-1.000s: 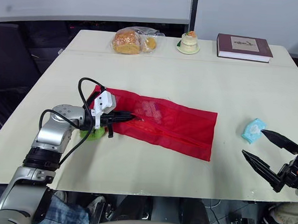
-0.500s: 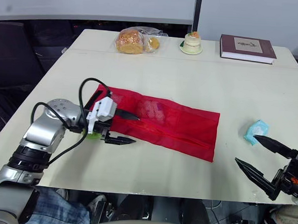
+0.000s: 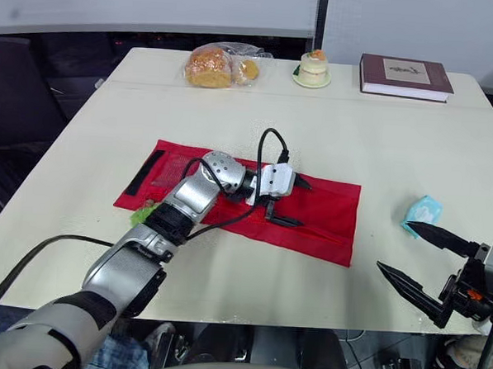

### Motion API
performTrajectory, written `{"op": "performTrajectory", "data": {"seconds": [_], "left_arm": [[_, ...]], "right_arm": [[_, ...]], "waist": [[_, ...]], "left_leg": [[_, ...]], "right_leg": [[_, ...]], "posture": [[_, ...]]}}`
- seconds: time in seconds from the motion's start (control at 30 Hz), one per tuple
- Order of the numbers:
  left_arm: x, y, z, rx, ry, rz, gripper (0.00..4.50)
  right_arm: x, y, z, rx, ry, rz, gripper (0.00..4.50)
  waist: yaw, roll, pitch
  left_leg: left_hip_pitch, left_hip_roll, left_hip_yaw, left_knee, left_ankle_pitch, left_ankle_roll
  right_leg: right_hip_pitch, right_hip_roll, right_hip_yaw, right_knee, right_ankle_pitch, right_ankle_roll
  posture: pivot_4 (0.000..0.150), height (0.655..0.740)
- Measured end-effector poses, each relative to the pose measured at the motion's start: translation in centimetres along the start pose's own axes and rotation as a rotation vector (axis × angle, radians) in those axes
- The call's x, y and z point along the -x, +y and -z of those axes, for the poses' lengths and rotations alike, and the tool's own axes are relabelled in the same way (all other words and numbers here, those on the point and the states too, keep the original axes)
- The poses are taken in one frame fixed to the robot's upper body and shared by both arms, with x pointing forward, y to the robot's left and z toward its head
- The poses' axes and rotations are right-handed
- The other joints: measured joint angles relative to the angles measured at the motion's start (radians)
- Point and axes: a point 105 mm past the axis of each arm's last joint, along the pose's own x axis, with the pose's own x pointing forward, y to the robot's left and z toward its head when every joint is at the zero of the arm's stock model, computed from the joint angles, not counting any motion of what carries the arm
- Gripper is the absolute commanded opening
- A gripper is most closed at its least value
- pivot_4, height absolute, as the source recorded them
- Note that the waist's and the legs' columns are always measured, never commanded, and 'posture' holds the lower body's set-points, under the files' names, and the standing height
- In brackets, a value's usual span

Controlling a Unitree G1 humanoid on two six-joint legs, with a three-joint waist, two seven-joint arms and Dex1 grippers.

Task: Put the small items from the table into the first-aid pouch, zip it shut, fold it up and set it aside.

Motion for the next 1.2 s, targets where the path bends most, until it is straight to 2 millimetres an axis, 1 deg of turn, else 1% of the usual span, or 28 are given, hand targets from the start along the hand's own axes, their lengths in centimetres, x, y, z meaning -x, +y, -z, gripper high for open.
{"op": "performTrajectory", "data": {"seconds": [0.03, 0.17, 0.33, 0.5, 0.6, 0.67, 0.7, 0.77, 0.8, 0.9, 1.07, 1.2], "left_arm": [[-0.3, -0.6, 0.2, -0.005, 0.004, 0.046, 4.46], [-0.4, -1.4, 0.4, -0.020, 0.006, 0.121, 4.46], [-0.6, -1.4, -0.1, -0.043, -0.003, 0.138, 4.46], [-1.4, -0.6, 0.6, -0.043, 0.037, 0.075, 4.46], [-1.8, -0.3, 0.5, -0.046, 0.036, 0.052, 3.71], [-1.9, -0.1, 0.7, -0.042, 0.046, 0.043, 2.88], [-1.9, 0.0, 0.8, -0.040, 0.048, 0.036, 2.30], [-1.9, 0.1, 0.9, -0.037, 0.052, 0.026, 1.54], [-1.9, 0.2, 1.0, -0.032, 0.054, 0.012, 0.99], [-1.6, 1.0, 0.9, -0.015, 0.045, -0.035, 0.21], [-1.1, 1.8, 0.6, 0.008, 0.013, -0.092, 0.21], [-0.7, 2.8, -0.1, 0.028, -0.030, -0.159, 0.21]], "right_arm": [[0.1, 0.3, 0.0, 0.002, 0.007, 0.002, 4.50], [0.4, 0.8, 0.1, 0.000, 0.022, 0.007, 4.50], [0.5, 0.9, 0.3, -0.001, 0.032, 0.012, 4.50], [0.5, 0.8, 0.1, 0.010, 0.026, 0.015, 4.50], [0.4, 0.7, 0.0, 0.018, 0.021, 0.015, 4.50], [0.4, 0.7, -0.1, 0.024, 0.018, 0.014, 4.50], [0.4, 0.7, -0.1, 0.024, 0.018, 0.014, 4.50], [0.4, 0.6, -0.1, 0.025, 0.017, 0.015, 4.50], [0.4, 0.6, 0.0, 0.026, 0.018, 0.018, 4.50], [0.4, 0.4, 0.0, 0.036, 0.023, 0.025, 4.50], [0.6, -1.1, 0.1, 0.056, 0.015, 0.130, 4.50], [1.4, -3.0, 1.1, 0.054, 0.046, 0.265, 4.50]], "waist": [[0.005, 0.000, 0.000], [0.007, 0.000, 0.000], [0.007, 0.000, 0.000], [0.007, 0.000, 0.000], [0.008, 0.000, 0.000], [0.008, 0.000, 0.000], [0.007, 0.000, 0.000], [0.007, 0.000, 0.000], [0.007, 0.000, 0.000], [0.007, 0.000, 0.000], [0.008, 0.000, 0.000], [0.008, 0.000, 0.000]], "left_leg": [[0.000, 0.000, 0.000, 0.000, 0.000, 0.000], [-0.001, 0.000, 0.000, 0.000, 0.000, 0.000], [-0.001, 0.000, 0.001, 0.000, 0.000, 0.000], [-0.001, 0.000, 0.000, 0.000, 0.000, 0.000], [-0.001, 0.000, 0.000, 0.000, 0.000, 0.000], [-0.001, 0.000, 0.000, 0.000, 0.000, 0.000], [-0.001, 0.000, 0.000, 0.000, 0.000, 0.000], [0.000, 0.000, 0.000, 0.000, 0.000, 0.000], [0.000, 0.000, 0.000, 0.000, 0.000, 0.000], [-0.001, 0.000, 0.000, 0.000, 0.000, 0.000], [-0.001, 0.000, 0.000, 0.000, 0.000, 0.000], [-0.001, 0.000, 0.000, 0.000, 0.000, 0.000]], "right_leg": [[0.000, 0.000, -0.001, 0.000, 0.000, 0.000], [0.000, 0.000, 0.000, -0.001, 0.000, 0.000], [0.000, 0.000, 0.004, -0.001, -0.004, -0.001], [0.000, 0.001, 0.004, 0.000, -0.002, 0.003], [0.000, 0.001, 0.003, -0.001, -0.002, 0.003], [0.000, 0.001, 0.004, -0.001, -0.002, 0.003], [0.000, 0.001, 0.004, -0.001, -0.002, 0.004], [0.000, 0.001, 0.004, -0.001, -0.002, 0.004], [0.000, 0.001, 0.004, 0.000, -0.002, 0.004], [0.000, 0.001, 0.004, -0.001, -0.002, 0.003], [0.000, 0.001, 0.004, -0.001, -0.002, 0.003], [0.000, 0.001, 0.004, -0.001, -0.002, 0.003]], "posture": [[0.150, 0.7400], [0.150, 0.7400], [0.150, 0.7400], [0.150, 0.7400], [0.150, 0.7400], [0.150, 0.7400], [0.150, 0.7400], [0.150, 0.7400], [0.150, 0.7400], [0.150, 0.7400], [0.150, 0.7400], [0.150, 0.7400]]}}
